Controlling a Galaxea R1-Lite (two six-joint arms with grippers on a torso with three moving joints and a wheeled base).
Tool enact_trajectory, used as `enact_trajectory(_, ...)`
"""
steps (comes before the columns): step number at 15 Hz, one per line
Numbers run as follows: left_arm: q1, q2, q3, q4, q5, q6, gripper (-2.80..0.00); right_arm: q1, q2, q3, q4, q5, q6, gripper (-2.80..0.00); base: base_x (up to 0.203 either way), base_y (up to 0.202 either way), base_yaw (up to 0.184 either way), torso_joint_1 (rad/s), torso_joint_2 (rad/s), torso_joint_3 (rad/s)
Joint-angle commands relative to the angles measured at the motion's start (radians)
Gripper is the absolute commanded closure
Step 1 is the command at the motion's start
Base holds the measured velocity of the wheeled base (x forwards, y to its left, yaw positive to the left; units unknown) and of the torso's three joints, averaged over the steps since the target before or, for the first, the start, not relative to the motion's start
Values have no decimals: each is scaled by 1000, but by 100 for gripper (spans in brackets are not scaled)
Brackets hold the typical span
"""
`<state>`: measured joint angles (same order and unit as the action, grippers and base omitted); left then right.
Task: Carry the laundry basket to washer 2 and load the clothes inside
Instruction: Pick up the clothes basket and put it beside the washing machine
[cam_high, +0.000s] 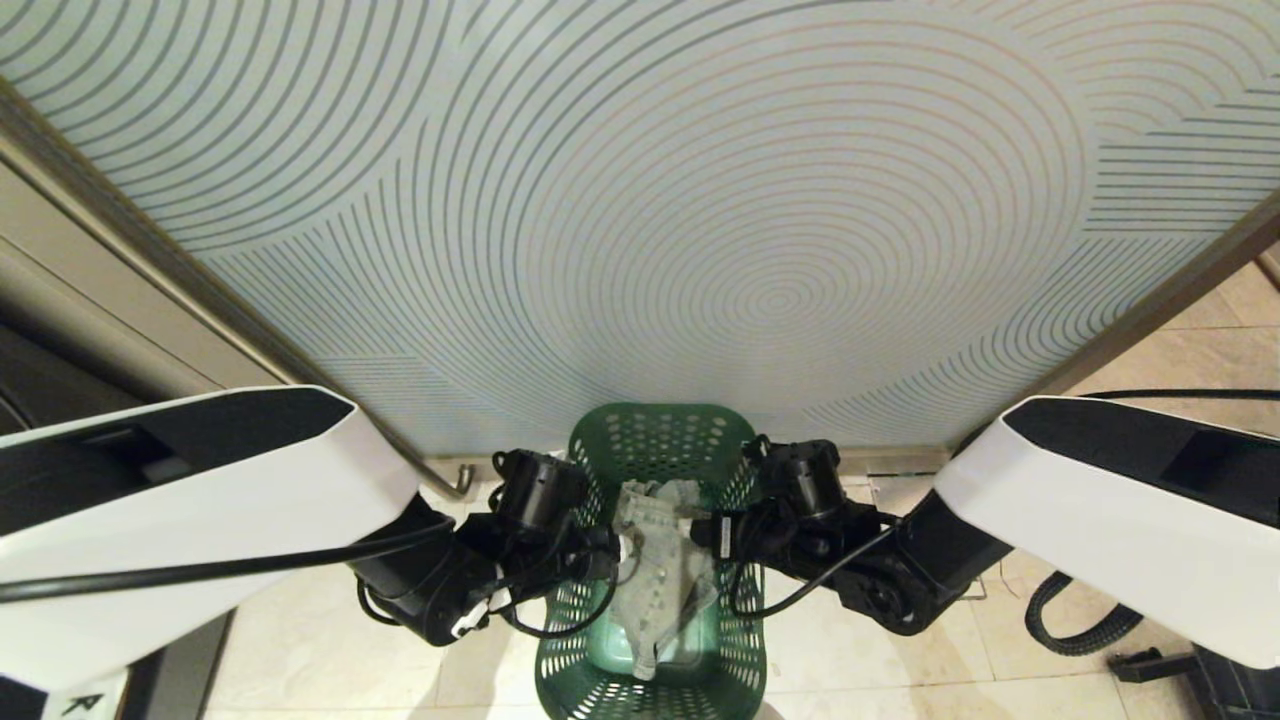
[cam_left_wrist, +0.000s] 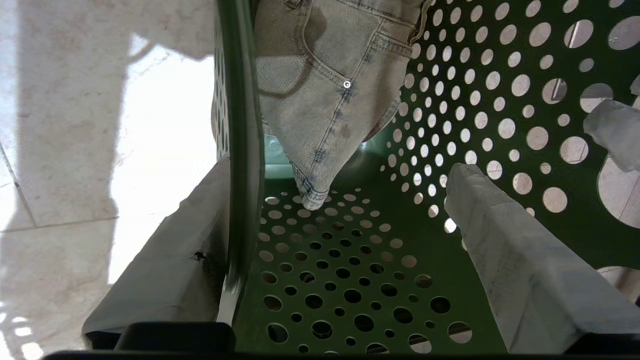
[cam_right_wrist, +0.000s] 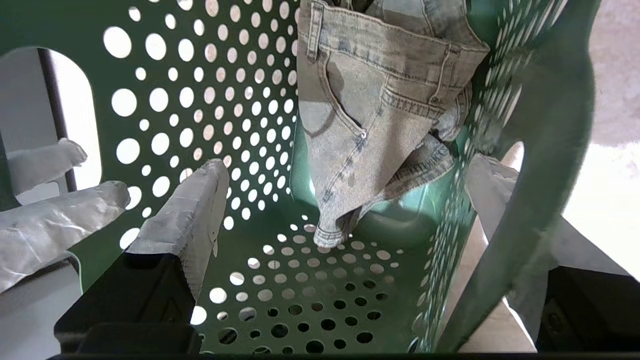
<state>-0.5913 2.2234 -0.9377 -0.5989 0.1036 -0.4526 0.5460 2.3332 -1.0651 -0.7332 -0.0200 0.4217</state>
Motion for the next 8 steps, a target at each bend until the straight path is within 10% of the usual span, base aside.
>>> enact_trajectory(1, -2, 4, -4, -4, -2, -3, -280, 0, 10, 1, -6, 0, 3, -280, 0, 0, 0, 0, 0, 0)
enact_trajectory(8, -5, 24, -16, -4, -1, -2, -280, 8, -21, -61, -2, 6, 5, -280, 0, 0, 0, 0, 0, 0)
